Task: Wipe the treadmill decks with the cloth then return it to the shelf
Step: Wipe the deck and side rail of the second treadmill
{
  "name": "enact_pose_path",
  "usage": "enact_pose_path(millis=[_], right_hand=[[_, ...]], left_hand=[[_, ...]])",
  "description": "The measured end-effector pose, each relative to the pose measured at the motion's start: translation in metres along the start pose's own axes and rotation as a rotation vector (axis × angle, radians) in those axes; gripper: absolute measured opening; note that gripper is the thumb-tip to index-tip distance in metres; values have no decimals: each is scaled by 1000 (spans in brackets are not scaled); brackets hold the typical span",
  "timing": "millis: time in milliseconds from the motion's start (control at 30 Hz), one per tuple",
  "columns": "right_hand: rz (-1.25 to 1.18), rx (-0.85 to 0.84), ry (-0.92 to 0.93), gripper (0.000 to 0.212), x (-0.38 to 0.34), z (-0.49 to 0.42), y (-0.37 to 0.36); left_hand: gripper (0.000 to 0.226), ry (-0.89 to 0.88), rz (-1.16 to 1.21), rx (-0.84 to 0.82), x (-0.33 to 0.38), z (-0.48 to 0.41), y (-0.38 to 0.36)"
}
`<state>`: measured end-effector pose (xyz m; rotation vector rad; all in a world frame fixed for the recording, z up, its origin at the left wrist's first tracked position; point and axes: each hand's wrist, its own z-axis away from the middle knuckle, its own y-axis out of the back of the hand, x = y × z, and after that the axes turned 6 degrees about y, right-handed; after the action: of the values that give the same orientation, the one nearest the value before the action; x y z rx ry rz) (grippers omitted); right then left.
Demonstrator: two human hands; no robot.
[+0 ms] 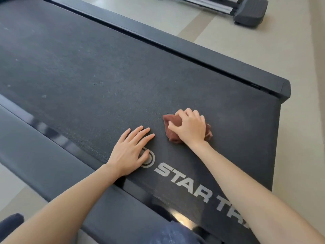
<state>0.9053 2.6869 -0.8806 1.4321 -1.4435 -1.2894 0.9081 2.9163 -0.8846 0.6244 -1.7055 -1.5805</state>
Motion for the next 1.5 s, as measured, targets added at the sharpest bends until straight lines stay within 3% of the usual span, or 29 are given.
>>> enact_pose_path(millis=[133, 200, 333, 467, 633, 700, 867, 933, 1267, 1367, 1500], right_hand=[[6, -63, -222, 39, -1, -72, -13], [22, -25, -244, 39, -8, -70, -14], [-15, 73, -25, 29, -29, 16, 2], [-121, 37, 159, 24, -55, 115, 21], [-105, -19, 250, 26, -54, 87, 20], [-54, -4, 156, 32, -52, 42, 11], [98, 59, -302, 35, -39, -62, -22], [123, 81, -346, 34, -42, -65, -27], [-35, 21, -169, 22, -136, 128, 17], [-26, -40, -97, 23, -134, 121, 20], [-6, 47, -73, 28, -123, 59, 2]], left_hand=[[61, -49, 28, -1, -2, -2, 0], [61, -71, 27, 7, -8, -2, -2], [66, -126, 13, 11, -39, -9, 3], [66, -179, 55, -5, -65, -18, 7], [61, -204, 72, 19, -67, -20, 4], [62, -207, 72, 17, -68, -20, 4], [64, -281, 57, 8, -77, -29, 6], [66, -327, 61, 11, -85, -36, 6], [68, -304, 111, 27, -93, -43, 7], [68, -301, 103, 32, -95, -46, 7], [68, -313, 69, 28, -99, -46, 10]])
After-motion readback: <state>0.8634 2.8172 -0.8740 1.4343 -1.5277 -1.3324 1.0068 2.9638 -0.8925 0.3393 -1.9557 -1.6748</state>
